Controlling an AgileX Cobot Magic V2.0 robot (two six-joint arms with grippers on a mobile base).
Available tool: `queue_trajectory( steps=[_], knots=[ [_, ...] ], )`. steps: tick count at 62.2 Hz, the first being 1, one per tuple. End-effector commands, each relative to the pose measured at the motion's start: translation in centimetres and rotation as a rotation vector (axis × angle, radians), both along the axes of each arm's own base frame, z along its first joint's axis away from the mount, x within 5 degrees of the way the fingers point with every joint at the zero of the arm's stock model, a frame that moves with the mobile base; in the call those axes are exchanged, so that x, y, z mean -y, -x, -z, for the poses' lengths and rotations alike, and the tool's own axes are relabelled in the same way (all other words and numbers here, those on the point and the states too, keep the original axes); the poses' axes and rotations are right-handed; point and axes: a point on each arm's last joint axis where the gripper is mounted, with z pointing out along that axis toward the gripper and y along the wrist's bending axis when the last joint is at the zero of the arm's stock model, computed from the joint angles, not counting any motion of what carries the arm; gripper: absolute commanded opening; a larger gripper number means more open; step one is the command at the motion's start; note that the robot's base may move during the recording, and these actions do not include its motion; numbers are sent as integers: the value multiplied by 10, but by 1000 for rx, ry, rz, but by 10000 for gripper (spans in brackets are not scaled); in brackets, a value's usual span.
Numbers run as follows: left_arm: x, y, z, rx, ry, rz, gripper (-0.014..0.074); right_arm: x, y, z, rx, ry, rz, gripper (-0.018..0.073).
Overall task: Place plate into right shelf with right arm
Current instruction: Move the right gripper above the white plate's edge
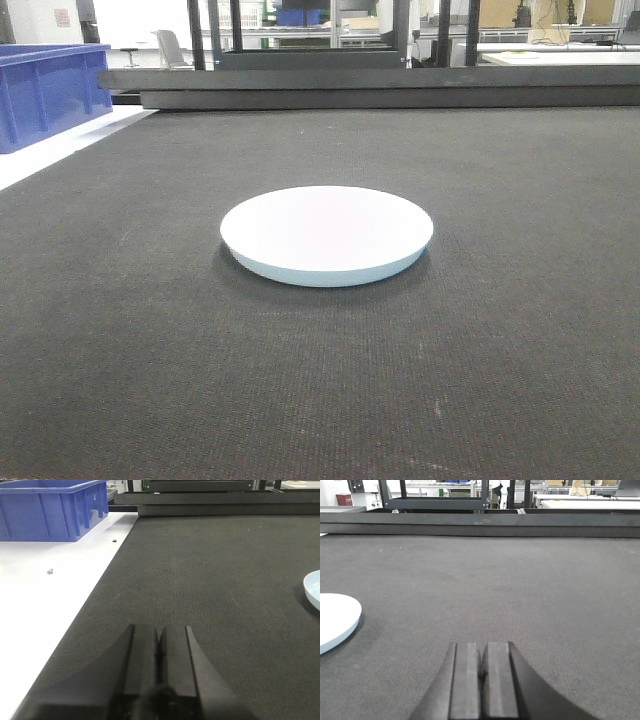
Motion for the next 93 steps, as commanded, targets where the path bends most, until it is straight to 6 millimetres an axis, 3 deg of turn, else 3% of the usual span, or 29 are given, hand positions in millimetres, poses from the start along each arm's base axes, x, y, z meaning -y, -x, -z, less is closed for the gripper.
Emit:
queue_trajectory(
  steps=[1,43,56,62,71,76,81,93],
  knots=[
    [-1,0,-6,83,14,-10,-47,0,2,-10,103,5,5,24],
    [-1,0,-6,83,14,-10,-47,0,2,-13,142,4,6,24],
    [-1,0,-6,83,14,-10,-47,0,11,-54,143,-2,1,34],
    [-1,0,-6,83,14,-10,-47,0,12,-73,39,0,-4,126],
    [-1,0,-6,83,14,-10,-47,-1,-1,-91,-93,1,-7,417],
    [-1,0,-6,83,14,-10,-47,-1,-15,-94,-163,2,-7,523],
    [-1,0,-6,83,14,-10,-47,-1,-32,-96,-241,2,-7,566],
    [-1,0,-6,83,14,-10,-47,-8,-82,-120,-414,5,-56,565]
  ],
)
